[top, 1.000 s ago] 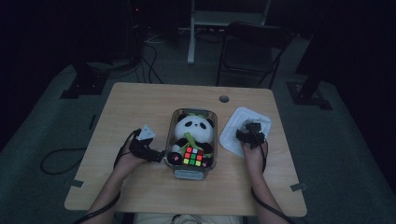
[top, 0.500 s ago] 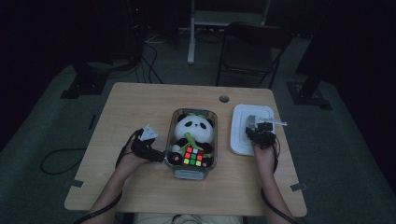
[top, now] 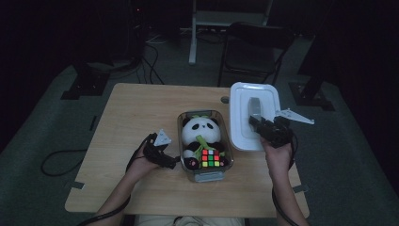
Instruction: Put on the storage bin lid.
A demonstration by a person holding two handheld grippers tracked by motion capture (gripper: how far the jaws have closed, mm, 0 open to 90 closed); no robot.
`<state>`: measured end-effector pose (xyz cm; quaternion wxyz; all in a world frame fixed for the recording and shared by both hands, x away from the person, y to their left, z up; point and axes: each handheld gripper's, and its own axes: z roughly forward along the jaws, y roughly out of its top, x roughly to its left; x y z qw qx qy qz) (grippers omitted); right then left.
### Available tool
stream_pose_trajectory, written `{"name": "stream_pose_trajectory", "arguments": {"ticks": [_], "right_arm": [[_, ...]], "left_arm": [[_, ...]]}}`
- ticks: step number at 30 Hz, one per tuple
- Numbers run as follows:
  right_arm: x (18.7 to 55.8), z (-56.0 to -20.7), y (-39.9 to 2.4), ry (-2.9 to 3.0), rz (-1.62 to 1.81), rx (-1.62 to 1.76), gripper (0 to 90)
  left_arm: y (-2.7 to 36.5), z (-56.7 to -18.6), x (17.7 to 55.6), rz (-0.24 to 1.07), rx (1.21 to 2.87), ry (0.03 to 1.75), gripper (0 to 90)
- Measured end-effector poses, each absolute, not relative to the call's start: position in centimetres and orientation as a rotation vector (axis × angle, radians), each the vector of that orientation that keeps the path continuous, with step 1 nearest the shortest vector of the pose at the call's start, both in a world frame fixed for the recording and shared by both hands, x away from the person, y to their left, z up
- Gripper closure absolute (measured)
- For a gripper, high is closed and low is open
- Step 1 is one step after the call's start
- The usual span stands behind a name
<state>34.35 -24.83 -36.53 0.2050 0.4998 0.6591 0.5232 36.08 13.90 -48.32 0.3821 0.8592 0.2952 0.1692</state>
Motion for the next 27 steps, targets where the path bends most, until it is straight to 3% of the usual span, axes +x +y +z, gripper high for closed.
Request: {"name": "stream_pose_trajectory", "arguments": {"ticks": [11, 27], "right_arm": [[33.1, -36.5, -19.0, 2.114, 1.542, 1.243, 70.2], [34.5, -39.0, -16.1, 2.329, 1.491, 1.255, 70.0]], "left_arm": [[10.5, -48.2, 36.0, 0.418, 2.225, 0.69, 0.8], [12.6, -48.3, 35.8, 0.446, 2.21, 0.783, 0.9]]}}
